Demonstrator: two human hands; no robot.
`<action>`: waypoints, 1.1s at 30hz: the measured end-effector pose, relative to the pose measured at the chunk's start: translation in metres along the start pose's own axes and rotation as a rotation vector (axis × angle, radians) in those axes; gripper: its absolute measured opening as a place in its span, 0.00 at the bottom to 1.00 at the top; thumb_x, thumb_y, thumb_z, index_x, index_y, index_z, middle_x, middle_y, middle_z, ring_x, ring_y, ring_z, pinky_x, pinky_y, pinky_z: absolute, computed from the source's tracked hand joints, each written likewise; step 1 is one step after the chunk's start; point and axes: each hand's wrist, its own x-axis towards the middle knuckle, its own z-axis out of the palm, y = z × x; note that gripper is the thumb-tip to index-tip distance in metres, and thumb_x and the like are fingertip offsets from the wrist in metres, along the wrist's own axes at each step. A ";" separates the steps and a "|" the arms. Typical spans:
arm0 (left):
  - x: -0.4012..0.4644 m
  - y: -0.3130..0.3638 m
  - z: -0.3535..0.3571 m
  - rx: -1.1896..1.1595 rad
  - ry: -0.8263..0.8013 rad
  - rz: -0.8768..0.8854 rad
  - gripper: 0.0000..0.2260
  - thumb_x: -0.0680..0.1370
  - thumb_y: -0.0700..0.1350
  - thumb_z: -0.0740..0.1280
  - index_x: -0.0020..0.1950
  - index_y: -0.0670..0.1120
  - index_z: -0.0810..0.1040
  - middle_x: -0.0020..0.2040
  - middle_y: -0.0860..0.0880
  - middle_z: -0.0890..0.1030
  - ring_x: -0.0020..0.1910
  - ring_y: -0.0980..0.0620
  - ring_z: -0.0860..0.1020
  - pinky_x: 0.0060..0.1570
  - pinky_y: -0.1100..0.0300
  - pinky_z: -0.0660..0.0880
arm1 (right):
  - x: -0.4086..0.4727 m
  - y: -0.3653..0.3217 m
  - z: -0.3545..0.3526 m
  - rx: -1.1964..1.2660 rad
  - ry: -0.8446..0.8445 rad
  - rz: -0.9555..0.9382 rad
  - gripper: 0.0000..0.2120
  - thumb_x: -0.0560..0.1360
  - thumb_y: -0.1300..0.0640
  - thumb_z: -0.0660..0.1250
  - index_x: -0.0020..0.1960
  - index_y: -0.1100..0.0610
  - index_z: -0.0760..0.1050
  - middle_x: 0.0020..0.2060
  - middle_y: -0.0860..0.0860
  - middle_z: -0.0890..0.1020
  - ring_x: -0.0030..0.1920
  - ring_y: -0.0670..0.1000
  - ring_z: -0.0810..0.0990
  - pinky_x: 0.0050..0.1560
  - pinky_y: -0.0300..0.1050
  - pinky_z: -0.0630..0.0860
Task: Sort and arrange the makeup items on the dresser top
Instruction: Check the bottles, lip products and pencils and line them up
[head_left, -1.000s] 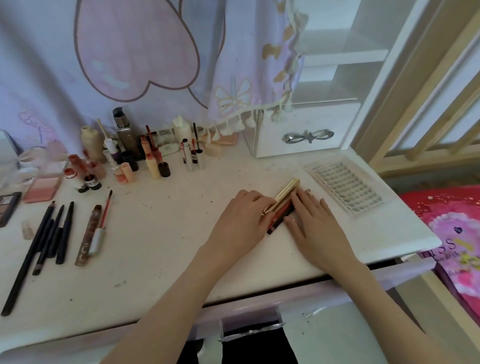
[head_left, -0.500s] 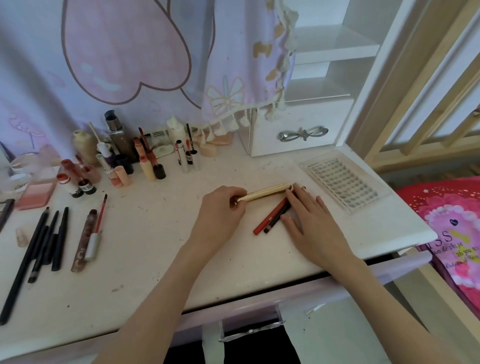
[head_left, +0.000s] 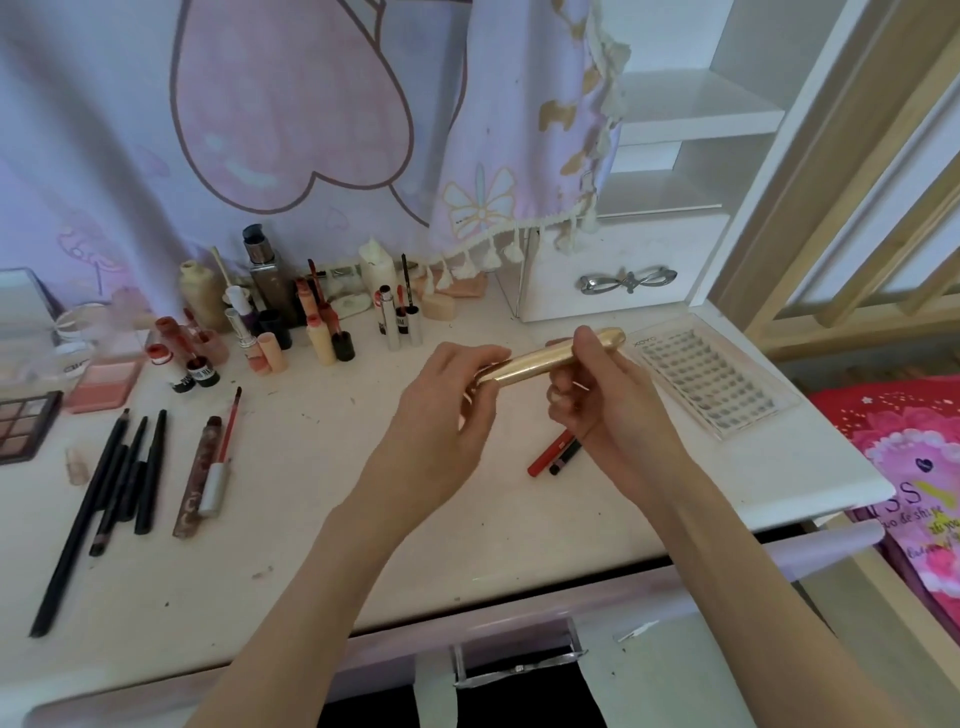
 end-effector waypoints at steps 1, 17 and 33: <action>-0.001 -0.001 0.002 0.054 -0.012 0.028 0.13 0.78 0.43 0.62 0.62 0.47 0.72 0.49 0.55 0.71 0.43 0.64 0.72 0.44 0.75 0.68 | 0.000 0.000 0.005 0.015 -0.013 0.028 0.13 0.78 0.52 0.61 0.51 0.63 0.74 0.27 0.50 0.73 0.26 0.46 0.69 0.29 0.36 0.67; -0.005 -0.014 -0.017 -0.297 0.060 -0.435 0.23 0.79 0.57 0.52 0.38 0.44 0.78 0.26 0.53 0.71 0.23 0.60 0.68 0.26 0.69 0.64 | -0.006 0.016 0.029 -0.161 -0.115 -0.098 0.14 0.69 0.49 0.66 0.43 0.61 0.76 0.25 0.49 0.70 0.28 0.47 0.66 0.29 0.37 0.64; -0.020 -0.028 -0.039 -0.021 -0.168 -0.247 0.11 0.74 0.54 0.64 0.52 0.57 0.65 0.36 0.54 0.74 0.31 0.58 0.72 0.32 0.69 0.69 | 0.001 0.017 0.026 -0.097 -0.195 0.059 0.08 0.70 0.57 0.65 0.45 0.61 0.77 0.29 0.51 0.68 0.28 0.48 0.66 0.29 0.38 0.62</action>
